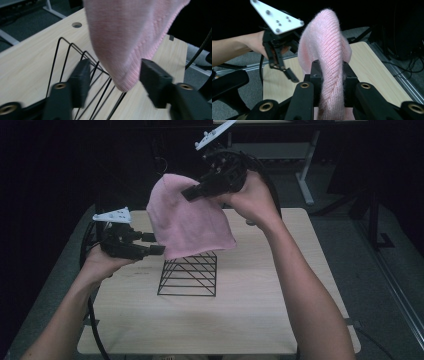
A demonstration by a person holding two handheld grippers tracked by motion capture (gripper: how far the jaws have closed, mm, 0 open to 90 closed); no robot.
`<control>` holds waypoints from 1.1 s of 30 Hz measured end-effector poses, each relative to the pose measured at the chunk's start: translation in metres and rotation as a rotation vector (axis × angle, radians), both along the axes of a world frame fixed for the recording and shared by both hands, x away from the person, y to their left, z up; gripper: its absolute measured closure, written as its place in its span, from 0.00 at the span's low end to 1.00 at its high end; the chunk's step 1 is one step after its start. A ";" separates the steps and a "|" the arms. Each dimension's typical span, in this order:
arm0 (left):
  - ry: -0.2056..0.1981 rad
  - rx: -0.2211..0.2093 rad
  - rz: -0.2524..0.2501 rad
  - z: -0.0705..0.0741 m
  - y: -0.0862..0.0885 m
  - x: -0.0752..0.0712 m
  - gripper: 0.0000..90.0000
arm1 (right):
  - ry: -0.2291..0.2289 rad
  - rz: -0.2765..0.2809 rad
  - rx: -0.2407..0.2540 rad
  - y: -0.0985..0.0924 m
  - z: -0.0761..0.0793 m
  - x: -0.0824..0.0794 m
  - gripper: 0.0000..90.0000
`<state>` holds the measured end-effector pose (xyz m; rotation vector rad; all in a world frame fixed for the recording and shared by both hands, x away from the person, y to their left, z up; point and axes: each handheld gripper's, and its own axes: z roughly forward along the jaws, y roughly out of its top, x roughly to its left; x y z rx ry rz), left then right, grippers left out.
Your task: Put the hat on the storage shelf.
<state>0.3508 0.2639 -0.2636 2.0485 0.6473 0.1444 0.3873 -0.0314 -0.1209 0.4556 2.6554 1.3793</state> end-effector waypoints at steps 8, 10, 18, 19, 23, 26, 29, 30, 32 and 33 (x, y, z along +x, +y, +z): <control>-0.017 0.005 0.011 0.000 0.010 -0.004 0.91 | -0.008 0.010 0.025 0.011 -0.006 0.003 0.84; -0.011 0.015 0.015 -0.001 0.013 -0.005 0.93 | -0.012 0.007 0.025 0.012 -0.009 0.005 0.84; -0.008 0.083 0.022 -0.006 0.015 -0.004 0.94 | 0.018 -0.007 0.039 0.013 -0.028 0.013 0.84; -0.008 0.088 0.022 -0.007 0.014 -0.004 0.94 | 0.022 -0.009 0.042 0.012 -0.030 0.014 0.84; -0.004 0.121 0.033 -0.012 0.010 0.000 0.94 | 0.040 -0.028 0.046 0.004 -0.044 0.019 0.84; 0.000 0.133 0.036 -0.015 0.007 0.001 0.94 | 0.047 -0.034 0.048 0.000 -0.049 0.021 0.84; 0.010 0.156 0.029 -0.019 -0.001 0.004 0.94 | 0.063 -0.045 0.055 -0.008 -0.057 0.022 0.84; 0.010 0.156 0.029 -0.019 -0.001 0.004 0.94 | 0.063 -0.045 0.055 -0.008 -0.057 0.022 0.84; 0.006 0.162 0.030 -0.020 -0.004 0.005 0.94 | 0.063 -0.050 0.062 -0.013 -0.062 0.022 0.84; 0.006 0.168 0.031 -0.021 -0.008 0.007 0.94 | 0.065 -0.059 0.071 -0.020 -0.066 0.022 0.84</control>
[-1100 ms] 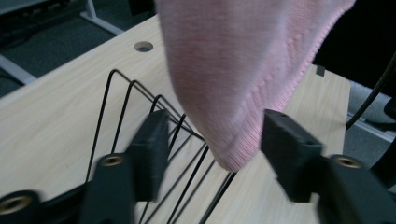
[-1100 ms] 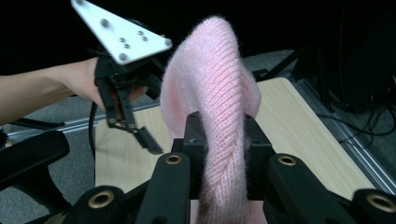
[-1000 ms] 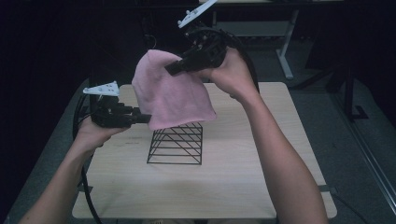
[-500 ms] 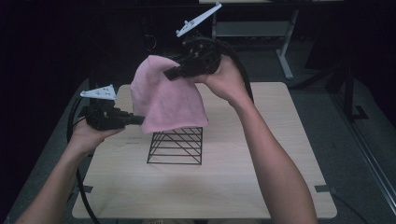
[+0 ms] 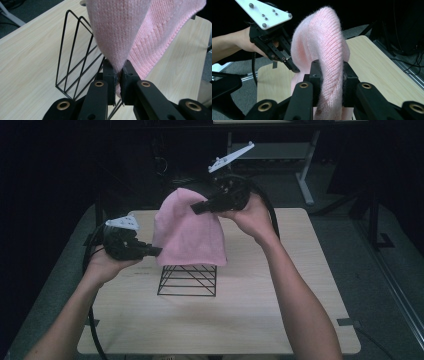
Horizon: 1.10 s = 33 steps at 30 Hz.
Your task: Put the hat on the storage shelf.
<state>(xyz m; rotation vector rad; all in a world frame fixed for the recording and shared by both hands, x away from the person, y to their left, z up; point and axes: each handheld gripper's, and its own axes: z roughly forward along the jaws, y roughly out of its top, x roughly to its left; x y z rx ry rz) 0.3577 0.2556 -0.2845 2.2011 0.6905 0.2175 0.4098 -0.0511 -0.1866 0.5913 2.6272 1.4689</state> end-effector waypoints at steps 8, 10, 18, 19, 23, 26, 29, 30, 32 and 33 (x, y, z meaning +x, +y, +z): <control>0.004 0.013 0.023 -0.006 -0.011 0.009 0.94 | 0.004 -0.032 0.006 -0.017 -0.010 0.001 0.84; 0.005 0.012 0.026 -0.006 -0.013 0.010 0.94 | 0.006 -0.037 0.003 -0.018 -0.010 0.002 0.84; -0.007 0.058 0.013 -0.012 -0.020 0.012 0.93 | -0.011 -0.037 0.012 -0.022 -0.017 -0.001 0.84; -0.007 0.058 0.013 -0.012 -0.020 0.012 0.93 | -0.011 -0.037 0.012 -0.022 -0.017 -0.001 0.84; 0.005 0.046 0.025 -0.017 -0.013 0.010 0.93 | -0.013 -0.014 0.014 -0.015 -0.018 -0.004 0.84; 0.018 0.040 0.032 -0.021 -0.005 0.007 0.93 | -0.013 0.004 0.012 -0.008 -0.022 -0.006 0.83; 0.017 0.038 0.034 -0.023 -0.002 0.005 0.93 | -0.013 0.016 0.013 -0.004 -0.023 -0.007 0.83; 0.017 0.040 0.029 -0.024 0.000 0.003 0.93 | -0.005 0.023 0.021 -0.001 -0.024 -0.008 0.83; 0.014 0.035 0.030 -0.025 0.001 -0.001 0.93 | -0.002 0.038 0.033 0.003 -0.024 -0.011 0.83; 0.014 0.035 0.030 -0.025 0.001 -0.001 0.93 | -0.008 0.046 0.034 0.005 -0.024 -0.013 0.83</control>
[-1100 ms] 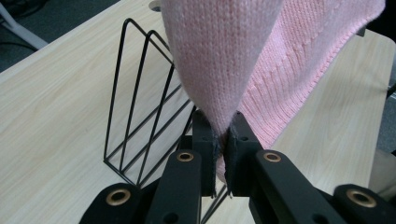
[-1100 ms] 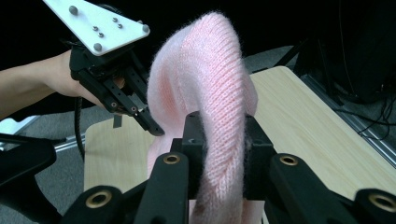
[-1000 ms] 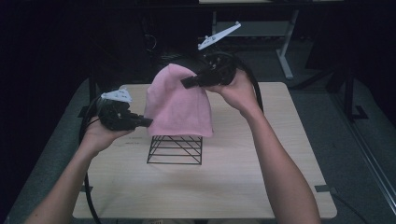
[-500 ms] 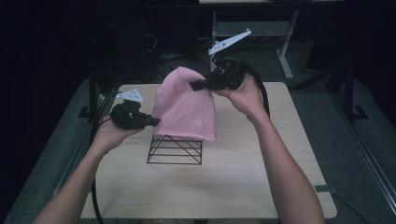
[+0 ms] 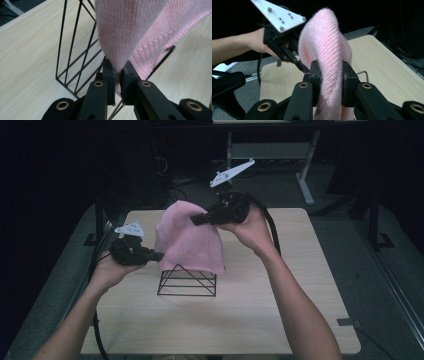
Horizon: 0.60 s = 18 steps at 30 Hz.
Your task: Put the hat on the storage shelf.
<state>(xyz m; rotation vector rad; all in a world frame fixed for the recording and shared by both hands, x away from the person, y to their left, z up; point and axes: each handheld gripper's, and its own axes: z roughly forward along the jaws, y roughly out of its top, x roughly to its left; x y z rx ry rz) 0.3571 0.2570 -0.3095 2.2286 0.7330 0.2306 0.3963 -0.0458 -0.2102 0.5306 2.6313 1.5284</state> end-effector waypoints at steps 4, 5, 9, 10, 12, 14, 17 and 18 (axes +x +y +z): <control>-0.005 0.002 0.001 -0.002 0.005 -0.004 0.93 | -0.002 0.025 -0.004 0.008 0.000 -0.005 0.83; -0.003 -0.004 0.006 -0.004 0.008 -0.006 0.93 | 0.001 0.030 -0.002 0.009 0.000 -0.006 0.83; 0.004 -0.015 0.017 -0.008 0.012 -0.007 0.93 | 0.007 0.039 0.004 0.011 -0.004 -0.007 0.83; 0.001 -0.014 0.021 -0.010 0.014 -0.006 0.93 | 0.013 0.045 -0.001 0.012 -0.006 -0.007 0.83; 0.009 -0.017 0.026 -0.012 0.014 -0.006 0.93 | 0.017 0.044 -0.003 0.012 -0.008 -0.006 0.83; 0.011 -0.016 0.029 -0.014 0.014 -0.006 0.93 | 0.024 0.053 0.004 0.012 -0.013 -0.004 0.82; 0.010 -0.006 0.028 -0.015 0.014 -0.007 0.93 | 0.042 0.056 0.020 0.011 -0.018 -0.002 0.82; 0.004 0.006 0.023 -0.015 0.014 -0.007 0.93 | 0.045 0.061 0.026 0.011 -0.019 -0.002 0.82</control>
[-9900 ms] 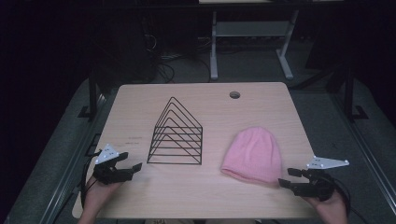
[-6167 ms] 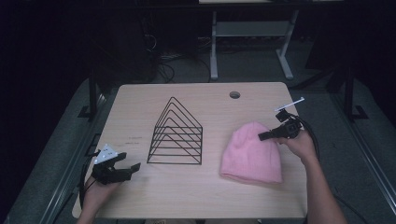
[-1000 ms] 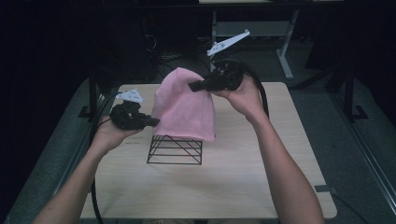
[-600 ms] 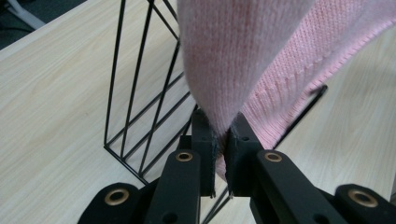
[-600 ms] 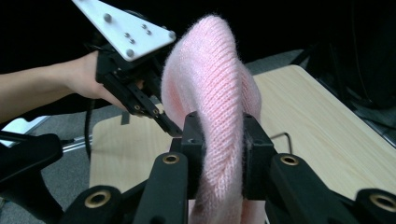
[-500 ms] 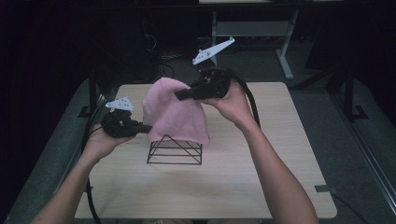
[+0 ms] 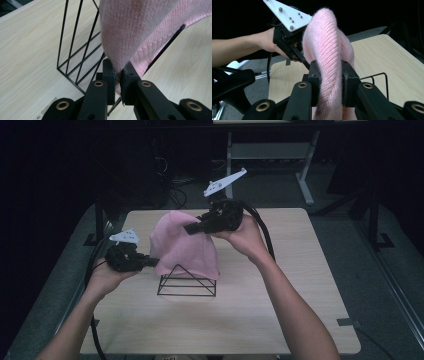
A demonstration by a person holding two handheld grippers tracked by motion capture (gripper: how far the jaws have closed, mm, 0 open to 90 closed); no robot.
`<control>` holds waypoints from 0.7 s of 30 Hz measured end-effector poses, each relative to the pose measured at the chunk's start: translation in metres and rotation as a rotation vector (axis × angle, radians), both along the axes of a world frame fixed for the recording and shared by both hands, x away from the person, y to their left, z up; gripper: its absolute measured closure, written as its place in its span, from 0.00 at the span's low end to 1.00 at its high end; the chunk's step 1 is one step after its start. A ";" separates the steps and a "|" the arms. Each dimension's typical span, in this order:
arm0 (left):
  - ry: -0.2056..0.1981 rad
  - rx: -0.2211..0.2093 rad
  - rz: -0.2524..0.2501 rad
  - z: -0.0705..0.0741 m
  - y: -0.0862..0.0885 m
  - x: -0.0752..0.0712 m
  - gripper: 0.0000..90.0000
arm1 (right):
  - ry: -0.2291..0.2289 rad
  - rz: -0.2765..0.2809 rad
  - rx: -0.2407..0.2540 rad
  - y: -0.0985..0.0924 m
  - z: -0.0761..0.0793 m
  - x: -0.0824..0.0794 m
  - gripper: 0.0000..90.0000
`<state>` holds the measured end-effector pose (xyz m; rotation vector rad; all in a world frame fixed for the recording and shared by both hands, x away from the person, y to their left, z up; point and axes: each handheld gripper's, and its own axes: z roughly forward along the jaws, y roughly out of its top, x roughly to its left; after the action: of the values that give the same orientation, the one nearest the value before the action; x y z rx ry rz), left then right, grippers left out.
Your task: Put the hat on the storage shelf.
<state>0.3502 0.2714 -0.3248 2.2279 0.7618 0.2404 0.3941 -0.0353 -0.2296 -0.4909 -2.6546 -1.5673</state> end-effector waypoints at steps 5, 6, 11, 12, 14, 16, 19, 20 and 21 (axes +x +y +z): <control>0.005 0.017 0.004 -0.004 0.002 -0.002 0.93 | 0.011 0.000 0.002 0.000 -0.007 0.001 0.82; 0.007 0.012 0.005 -0.006 0.003 -0.002 0.93 | 0.013 0.001 0.005 0.001 -0.009 0.001 0.82; 0.016 0.009 0.009 -0.013 0.005 -0.005 0.93 | 0.024 0.017 0.001 0.003 -0.017 0.002 0.81; 0.018 0.012 0.009 -0.014 0.006 -0.006 0.93 | 0.033 0.018 0.000 0.004 -0.018 0.001 0.81; 0.017 0.018 0.009 -0.016 0.006 -0.007 0.93 | 0.034 0.022 0.002 0.004 -0.020 0.002 0.81; 0.016 0.030 0.009 -0.019 0.007 -0.007 0.93 | 0.045 0.029 -0.005 0.005 -0.024 0.002 0.81; 0.022 0.037 0.011 -0.023 0.007 -0.006 0.93 | 0.055 0.032 -0.008 0.006 -0.031 0.002 0.81; 0.024 0.036 0.012 -0.024 0.007 -0.006 0.93 | 0.055 0.032 -0.008 0.006 -0.031 0.002 0.81; 0.025 0.048 0.010 -0.027 0.006 -0.006 0.93 | 0.061 0.037 -0.008 0.006 -0.034 0.002 0.81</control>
<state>0.3437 0.2773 -0.3517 2.2770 0.7885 0.2382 0.3965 -0.0295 -0.2633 -0.4790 -2.6106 -1.5074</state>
